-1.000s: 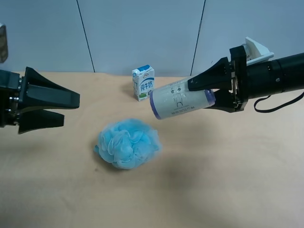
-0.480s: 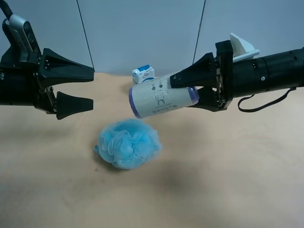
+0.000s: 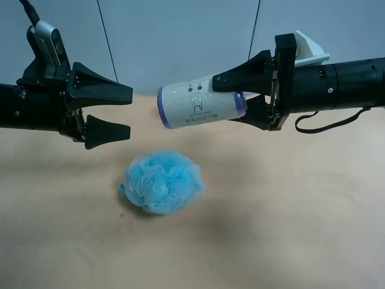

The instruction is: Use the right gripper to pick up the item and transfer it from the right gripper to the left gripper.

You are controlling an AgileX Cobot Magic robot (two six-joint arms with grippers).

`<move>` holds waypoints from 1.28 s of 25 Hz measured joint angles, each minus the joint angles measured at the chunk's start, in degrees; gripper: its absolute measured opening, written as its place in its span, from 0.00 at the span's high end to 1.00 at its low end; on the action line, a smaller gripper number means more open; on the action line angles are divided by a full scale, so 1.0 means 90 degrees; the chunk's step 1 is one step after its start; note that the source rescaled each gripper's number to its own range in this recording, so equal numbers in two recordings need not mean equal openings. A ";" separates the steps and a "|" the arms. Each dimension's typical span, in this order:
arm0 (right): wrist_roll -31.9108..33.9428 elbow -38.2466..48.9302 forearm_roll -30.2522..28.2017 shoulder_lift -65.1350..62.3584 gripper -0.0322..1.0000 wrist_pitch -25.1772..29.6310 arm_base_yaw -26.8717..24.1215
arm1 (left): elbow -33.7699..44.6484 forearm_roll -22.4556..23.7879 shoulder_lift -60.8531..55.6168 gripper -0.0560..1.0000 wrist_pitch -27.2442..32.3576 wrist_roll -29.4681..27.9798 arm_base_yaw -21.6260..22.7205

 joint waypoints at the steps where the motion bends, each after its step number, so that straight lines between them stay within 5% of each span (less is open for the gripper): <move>1: -0.0018 0.0000 0.0000 0.0000 0.97 0.0000 0.0000 | -0.0050 0.0000 0.0000 0.00 0.0000 0.0006 -0.0077; 11: -0.0138 0.0000 0.0000 0.0000 0.97 0.0000 0.0000 | -0.0226 -0.0295 0.0113 0.00 0.0013 0.0253 -0.0653; 25: -0.0137 0.0000 0.0000 0.0000 0.97 0.0000 0.0000 | -0.0226 -0.0752 0.0515 0.00 0.0007 0.0243 -0.0692; 32: -0.0143 0.0000 0.0011 0.0000 0.97 0.0000 0.0000 | -0.0625 -0.0889 0.0570 0.00 0.0015 0.0211 -0.1390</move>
